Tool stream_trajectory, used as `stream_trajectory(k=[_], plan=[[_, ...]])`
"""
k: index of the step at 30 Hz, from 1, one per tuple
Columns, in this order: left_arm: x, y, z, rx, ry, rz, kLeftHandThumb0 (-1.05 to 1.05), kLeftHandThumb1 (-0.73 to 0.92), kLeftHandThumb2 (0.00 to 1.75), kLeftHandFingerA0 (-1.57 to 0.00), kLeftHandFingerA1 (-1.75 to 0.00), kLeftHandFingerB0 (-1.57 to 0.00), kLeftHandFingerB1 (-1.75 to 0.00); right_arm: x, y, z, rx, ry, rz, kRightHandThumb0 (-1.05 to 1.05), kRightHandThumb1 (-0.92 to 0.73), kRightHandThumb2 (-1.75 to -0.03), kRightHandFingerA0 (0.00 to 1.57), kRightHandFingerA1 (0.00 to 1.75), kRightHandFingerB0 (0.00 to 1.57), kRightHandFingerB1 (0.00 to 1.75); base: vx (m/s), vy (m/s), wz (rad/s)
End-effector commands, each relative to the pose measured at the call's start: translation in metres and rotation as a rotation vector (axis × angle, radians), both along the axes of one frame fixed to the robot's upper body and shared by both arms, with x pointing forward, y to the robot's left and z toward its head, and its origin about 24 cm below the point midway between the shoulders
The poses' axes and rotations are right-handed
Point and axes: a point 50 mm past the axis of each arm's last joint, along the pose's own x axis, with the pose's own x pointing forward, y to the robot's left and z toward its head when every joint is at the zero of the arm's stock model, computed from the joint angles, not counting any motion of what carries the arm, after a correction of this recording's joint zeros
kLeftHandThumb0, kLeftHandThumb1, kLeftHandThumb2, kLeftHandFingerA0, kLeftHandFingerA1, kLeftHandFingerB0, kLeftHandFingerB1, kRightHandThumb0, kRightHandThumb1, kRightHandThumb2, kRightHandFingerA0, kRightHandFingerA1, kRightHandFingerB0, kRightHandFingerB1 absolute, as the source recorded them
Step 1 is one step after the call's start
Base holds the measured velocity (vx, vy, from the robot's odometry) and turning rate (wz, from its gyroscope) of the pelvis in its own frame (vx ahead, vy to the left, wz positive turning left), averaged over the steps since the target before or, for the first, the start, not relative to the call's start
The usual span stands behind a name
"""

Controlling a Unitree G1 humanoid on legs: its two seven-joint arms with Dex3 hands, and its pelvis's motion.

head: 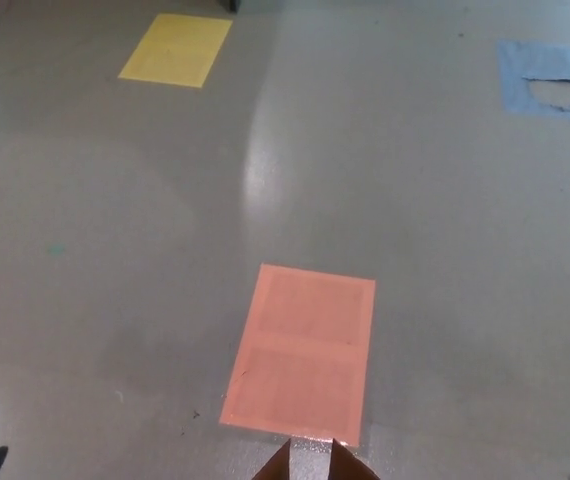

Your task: An air pump is kept on top of a storage box on the floor and the robot uses its right hand to press down on the handle of the pump to compress it

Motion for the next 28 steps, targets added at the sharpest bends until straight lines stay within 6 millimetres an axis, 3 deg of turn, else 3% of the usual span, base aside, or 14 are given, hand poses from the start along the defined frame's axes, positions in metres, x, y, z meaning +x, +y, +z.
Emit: stream_trajectory(k=[1,2,3,4,5,7,8,9,12,19,24,25,27,28], plan=[[0.009,0.0,0.007,0.023,-0.05,0.031,-0.62,0.55,0.87,-0.04,-0.41,-0.03,-0.28,-0.011,-0.015,-0.001,0.016,0.079,-0.068,-0.57,-0.78,-0.68,0.0,0.15,0.0,0.18,0.0,0.0,0.0],[0.009,0.001,0.007,0.011,-0.059,0.048,-0.62,0.48,0.84,-0.01,-0.41,-0.05,-0.31,-0.012,-0.014,-0.002,0.018,0.088,-0.063,-0.66,-0.67,-0.86,0.0,0.13,0.0,0.14,0.0,0.0,0.0],[0.01,0.003,0.009,-0.034,-0.084,0.106,-0.59,0.48,0.8,-0.04,-0.37,-0.02,-0.27,-0.013,-0.013,-0.004,0.016,0.103,-0.049,-0.61,-0.81,-0.64,0.0,0.17,0.0,0.16,0.0,0.0,0.0],[0.011,0.004,0.01,-0.056,-0.092,0.13,-0.59,0.48,0.8,-0.04,-0.37,-0.02,-0.27,-0.012,-0.012,-0.004,0.015,0.104,-0.045,-0.61,-0.81,-0.64,0.0,0.17,0.0,0.16,0.0,0.0,0.0],[0.009,0.008,0.011,-0.077,-0.098,0.168,-0.61,0.49,0.81,-0.05,-0.37,-0.02,-0.26,-0.013,-0.01,-0.005,0.019,0.103,-0.044,-0.65,-0.65,-0.94,0.0,0.18,0.0,0.17,0.0,0.0,0.0],[0.007,0.011,0.01,-0.11,-0.115,0.229,-0.61,0.45,0.81,-0.03,-0.43,0.0,-0.28,-0.012,-0.01,-0.004,0.014,0.102,-0.037,-0.66,-0.65,-0.94,0.0,0.18,0.0,0.17,0.0,0.0,0.0],[0.004,0.013,0.008,-0.111,-0.116,0.249,-0.62,0.66,0.62,-0.14,-0.33,-0.07,-0.2,-0.012,-0.01,-0.004,0.012,0.103,-0.035,-0.65,-0.65,-0.94,0.0,0.19,0.0,0.18,0.0,0.0,0.0],[-0.001,0.015,0.006,-0.099,-0.102,0.255,-0.69,0.53,0.87,-0.02,-0.41,-0.02,-0.26,-0.013,-0.01,-0.005,0.014,0.106,-0.038,-0.67,-0.66,-0.95,0.0,0.18,0.0,0.16,0.0,0.0,0.0],[-0.009,0.02,0.002,-0.122,-0.064,0.28,-0.73,0.59,0.96,0.0,-0.34,-0.03,-0.24,-0.009,-0.007,-0.003,0.019,0.099,-0.03,-0.7,-0.71,-0.98,0.0,0.18,0.0,0.15,0.0,0.0,0.0],[-0.019,0.022,-0.003,-0.142,-0.046,0.295,-0.71,0.54,0.9,-0.03,-0.38,-0.02,-0.26,-0.009,-0.003,-0.006,0.054,0.079,-0.038,-0.68,-0.66,-0.93,0.0,0.14,0.0,0.14,0.0,0.0,0.0],[-0.016,0.019,-0.005,-0.157,-0.048,0.319,-0.75,0.51,0.86,-0.05,-0.31,-0.08,-0.22,-0.002,-0.005,0.0,0.032,0.079,-0.021,-0.65,-0.66,-0.93,0.0,0.16,0.0,0.16,0.0,0.0,0.0],[-0.017,0.02,-0.005,-0.166,-0.05,0.318,-0.7,0.5,0.89,0.0,-0.31,-0.04,-0.25,-0.003,-0.006,0.0,0.023,0.08,-0.013,-0.59,-0.66,-0.8,0.0,0.15,0.0,0.14,0.0,0.0,0.0],[-0.025,0.022,-0.008,-0.179,-0.041,0.334,-0.73,0.51,0.89,-0.02,-0.31,-0.06,-0.23,-0.01,-0.005,-0.006,0.028,0.102,-0.011,-0.6,-0.66,-0.8,0.0,0.15,0.0,0.13,0.0,0.0,0.0],[-0.027,0.022,-0.009,-0.188,-0.045,0.346,-0.74,0.51,0.9,-0.01,-0.31,-0.07,-0.24,-0.011,-0.005,-0.006,0.027,0.112,-0.005,-0.67,-0.66,-0.94,0.0,0.17,0.0,0.15,0.0,0.0,0.0]])
